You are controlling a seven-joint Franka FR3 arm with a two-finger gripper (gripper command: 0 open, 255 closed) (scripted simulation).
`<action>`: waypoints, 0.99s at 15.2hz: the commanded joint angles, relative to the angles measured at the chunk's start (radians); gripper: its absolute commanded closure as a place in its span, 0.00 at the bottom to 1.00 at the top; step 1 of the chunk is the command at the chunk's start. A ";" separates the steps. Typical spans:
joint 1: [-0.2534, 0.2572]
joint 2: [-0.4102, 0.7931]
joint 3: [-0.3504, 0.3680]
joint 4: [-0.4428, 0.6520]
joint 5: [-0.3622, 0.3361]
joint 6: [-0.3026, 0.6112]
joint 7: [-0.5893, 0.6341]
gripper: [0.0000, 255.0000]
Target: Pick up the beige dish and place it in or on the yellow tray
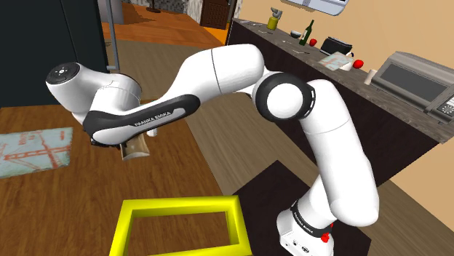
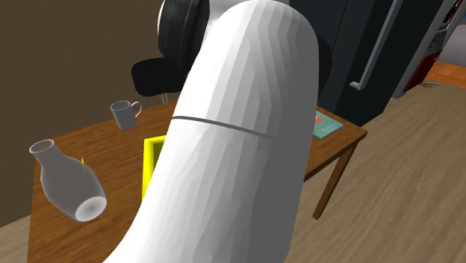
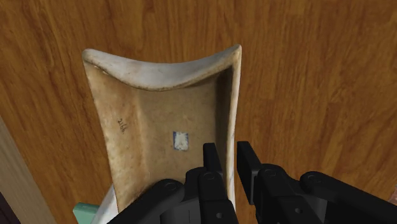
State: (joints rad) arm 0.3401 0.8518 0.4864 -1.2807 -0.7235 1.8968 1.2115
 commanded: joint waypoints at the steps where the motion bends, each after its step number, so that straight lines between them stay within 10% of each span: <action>1: -0.001 -0.012 0.004 0.007 0.006 -0.017 -0.008 1.00; 15: 0.001 -0.084 0.029 0.073 0.046 -0.139 -0.065 1.00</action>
State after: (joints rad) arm 0.3427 0.7747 0.5139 -1.2103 -0.6807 1.7665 1.1515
